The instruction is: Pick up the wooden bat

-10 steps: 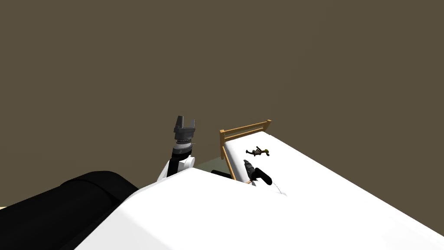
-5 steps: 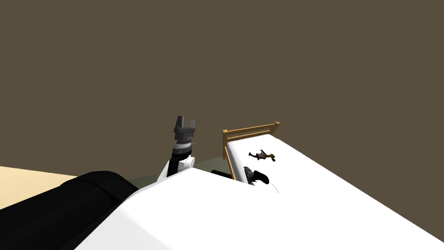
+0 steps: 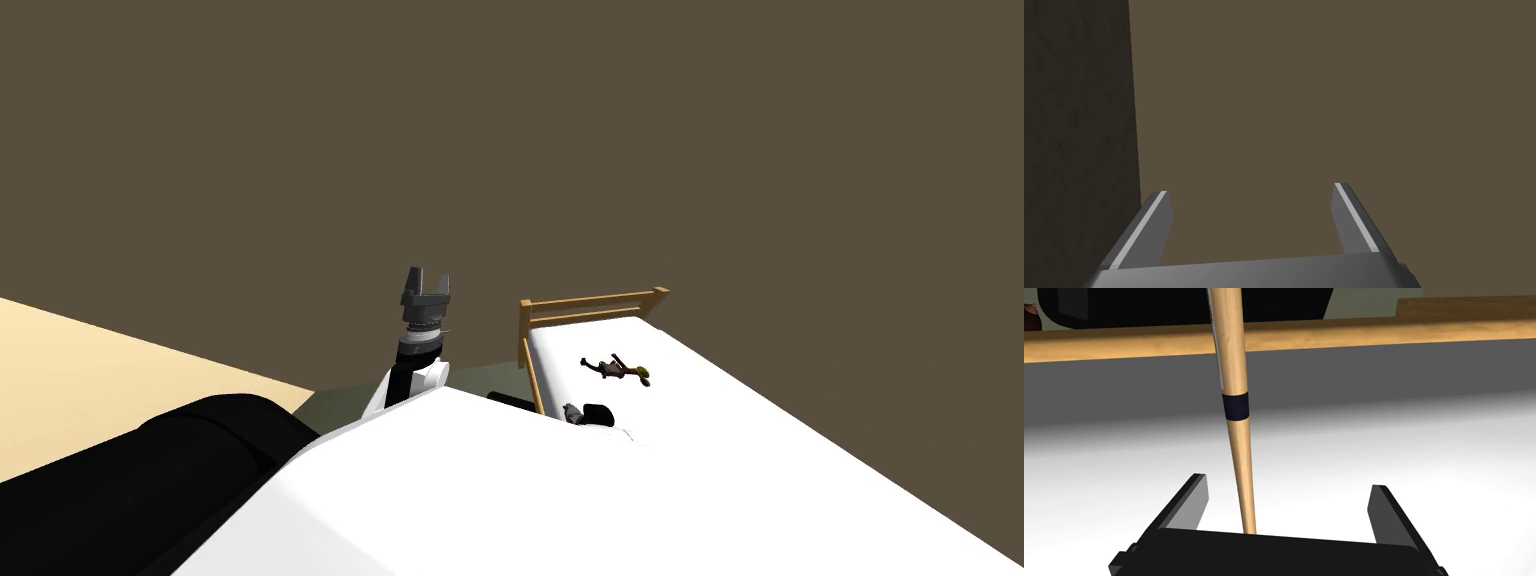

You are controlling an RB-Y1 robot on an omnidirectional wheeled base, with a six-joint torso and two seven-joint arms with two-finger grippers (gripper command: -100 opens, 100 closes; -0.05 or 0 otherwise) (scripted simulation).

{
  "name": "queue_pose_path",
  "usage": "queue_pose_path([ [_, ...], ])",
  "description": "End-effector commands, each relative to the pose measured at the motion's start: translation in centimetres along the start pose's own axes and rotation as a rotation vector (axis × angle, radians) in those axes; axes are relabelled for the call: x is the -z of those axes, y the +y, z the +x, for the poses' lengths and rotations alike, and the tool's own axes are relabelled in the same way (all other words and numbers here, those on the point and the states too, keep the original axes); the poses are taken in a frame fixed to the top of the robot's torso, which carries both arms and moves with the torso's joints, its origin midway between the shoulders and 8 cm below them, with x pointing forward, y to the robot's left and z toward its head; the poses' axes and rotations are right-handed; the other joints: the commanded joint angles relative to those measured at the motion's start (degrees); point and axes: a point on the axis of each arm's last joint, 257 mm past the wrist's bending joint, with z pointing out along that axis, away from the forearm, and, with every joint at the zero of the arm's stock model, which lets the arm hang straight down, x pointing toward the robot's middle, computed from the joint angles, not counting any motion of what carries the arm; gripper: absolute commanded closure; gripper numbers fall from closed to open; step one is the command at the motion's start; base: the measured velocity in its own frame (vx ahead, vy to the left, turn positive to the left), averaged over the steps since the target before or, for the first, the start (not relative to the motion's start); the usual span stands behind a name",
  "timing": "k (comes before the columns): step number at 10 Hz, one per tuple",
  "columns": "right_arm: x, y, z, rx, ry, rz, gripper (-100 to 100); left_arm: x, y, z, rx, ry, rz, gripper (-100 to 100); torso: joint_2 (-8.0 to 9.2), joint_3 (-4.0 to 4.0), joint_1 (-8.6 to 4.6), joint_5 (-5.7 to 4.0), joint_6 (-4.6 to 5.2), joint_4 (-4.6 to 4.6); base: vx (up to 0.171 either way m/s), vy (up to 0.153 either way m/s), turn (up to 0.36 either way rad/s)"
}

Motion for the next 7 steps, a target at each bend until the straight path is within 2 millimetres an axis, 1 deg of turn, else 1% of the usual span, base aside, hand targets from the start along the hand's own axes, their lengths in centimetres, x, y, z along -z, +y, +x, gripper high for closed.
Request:
queue_pose_path([
  [1, -0.3, -2.1, 0.6, -0.018, 0.017, 0.069, -100, 0.0, 0.0, 0.0, 0.000, 0.000, 0.000, 0, 0.00, 0.00, 0.00, 0.00, 0.00, 0.00, 0.018, -0.018, 0.229],
  [2, -0.5, -3.3, 0.9, -0.027, 0.027, 0.112, -100, 0.0, 0.0, 0.0, 0.000, 0.000, 0.000, 0, -0.01, -0.01, -0.01, 0.00, -0.01, 0.00, 0.020, -0.020, 0.246],
  [3, -0.6, -4.3, 1.2, -0.034, 0.035, 0.145, -100, 0.0, 0.0, 0.0, 0.000, 0.000, 0.000, 0, -0.02, -0.01, -0.03, 0.00, 0.00, 0.00, 0.022, -0.021, 0.145],
  [5, -0.6, -5.8, 1.8, -0.046, 0.049, 0.197, -100, 0.0, 0.0, 0.0, 0.000, 0.000, 0.000, 0, -0.11, -0.05, -0.02, 0.00, 0.02, -0.01, 0.031, -0.016, 0.110],
  [6, -0.7, -6.3, 2.0, -0.050, 0.055, 0.215, -100, 0.0, 0.0, 0.0, 0.000, 0.000, 0.000, 0, -0.13, -0.06, -0.02, 0.00, 0.02, -0.02, 0.026, -0.011, 0.112],
  [7, -0.7, -5.8, 1.9, -0.047, 0.051, 0.200, -100, 0.0, 0.0, 0.0, 0.000, 0.000, 0.000, 0, -0.12, -0.06, 0.01, 0.00, 0.02, -0.02, 0.011, -0.006, 0.020],
])
